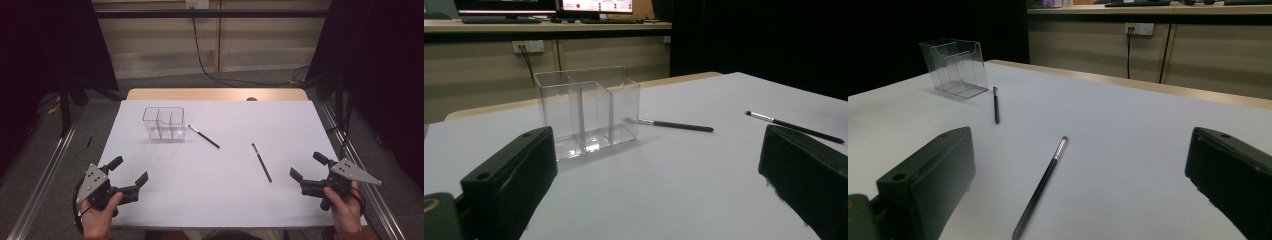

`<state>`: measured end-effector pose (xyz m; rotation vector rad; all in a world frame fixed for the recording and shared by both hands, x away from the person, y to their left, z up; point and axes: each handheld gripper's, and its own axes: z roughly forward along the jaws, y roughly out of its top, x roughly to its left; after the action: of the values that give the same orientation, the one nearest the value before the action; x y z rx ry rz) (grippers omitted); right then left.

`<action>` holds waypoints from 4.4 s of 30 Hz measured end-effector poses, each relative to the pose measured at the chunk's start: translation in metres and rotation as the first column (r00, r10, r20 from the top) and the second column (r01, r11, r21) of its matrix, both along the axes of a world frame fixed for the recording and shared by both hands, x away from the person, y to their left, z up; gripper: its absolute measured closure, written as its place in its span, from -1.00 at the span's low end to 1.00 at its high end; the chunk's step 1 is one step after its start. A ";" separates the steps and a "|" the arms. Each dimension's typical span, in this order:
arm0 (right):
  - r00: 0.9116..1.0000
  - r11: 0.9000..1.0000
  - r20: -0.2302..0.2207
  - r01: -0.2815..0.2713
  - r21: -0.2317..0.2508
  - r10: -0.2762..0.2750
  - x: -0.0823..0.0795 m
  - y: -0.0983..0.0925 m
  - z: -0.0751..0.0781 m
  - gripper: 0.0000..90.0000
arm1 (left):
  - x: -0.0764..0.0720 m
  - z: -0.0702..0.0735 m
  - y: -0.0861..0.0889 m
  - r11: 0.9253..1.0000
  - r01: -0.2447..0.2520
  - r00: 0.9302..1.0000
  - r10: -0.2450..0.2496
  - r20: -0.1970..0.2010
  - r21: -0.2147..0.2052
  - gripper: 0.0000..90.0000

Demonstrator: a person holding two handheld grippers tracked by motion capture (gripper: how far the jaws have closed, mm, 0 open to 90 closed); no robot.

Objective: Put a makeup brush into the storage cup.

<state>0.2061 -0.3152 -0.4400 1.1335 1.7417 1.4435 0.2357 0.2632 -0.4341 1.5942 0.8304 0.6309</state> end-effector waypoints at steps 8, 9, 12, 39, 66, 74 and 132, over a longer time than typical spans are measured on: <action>1.000 1.000 -0.013 -0.005 0.007 0.005 0.000 0.000 0.000 -1.00 | -0.001 0.000 0.001 1.000 0.001 1.000 0.000 -0.011 0.016 -0.94; 1.000 1.000 -0.013 -0.005 0.007 0.005 0.000 0.000 0.000 -1.00 | -0.001 0.000 0.001 1.000 0.005 1.000 -0.004 -0.011 0.017 -0.94; 1.000 1.000 -0.015 -0.011 0.005 0.011 0.001 0.002 0.000 -1.00 | -0.003 0.000 0.000 1.000 0.009 1.000 -0.008 -0.018 0.021 -0.94; 0.997 0.997 0.017 -0.079 -0.018 0.079 0.019 0.025 0.011 -1.00 | 0.000 0.002 0.000 0.999 0.022 1.000 -0.022 -0.019 0.031 -0.93; 0.986 0.986 0.038 -0.161 -0.038 0.162 0.060 0.069 0.025 -1.00 | 0.006 0.000 0.004 0.999 0.023 1.000 -0.022 -0.019 0.042 -0.93; 0.981 0.981 0.012 -0.193 -0.023 0.193 0.079 0.083 0.029 -0.99 | 0.005 0.000 0.006 0.999 0.015 1.000 -0.014 -0.017 0.048 -0.93; 0.964 0.960 -0.066 -0.263 -0.095 0.258 0.192 0.171 0.031 -0.94 | 0.004 0.000 0.007 0.998 0.015 1.000 -0.014 -0.021 0.057 -0.93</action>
<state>0.3979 -0.1441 -0.4093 0.9222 2.0402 1.4658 0.2397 0.2698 -0.4339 1.6596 0.8212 0.6337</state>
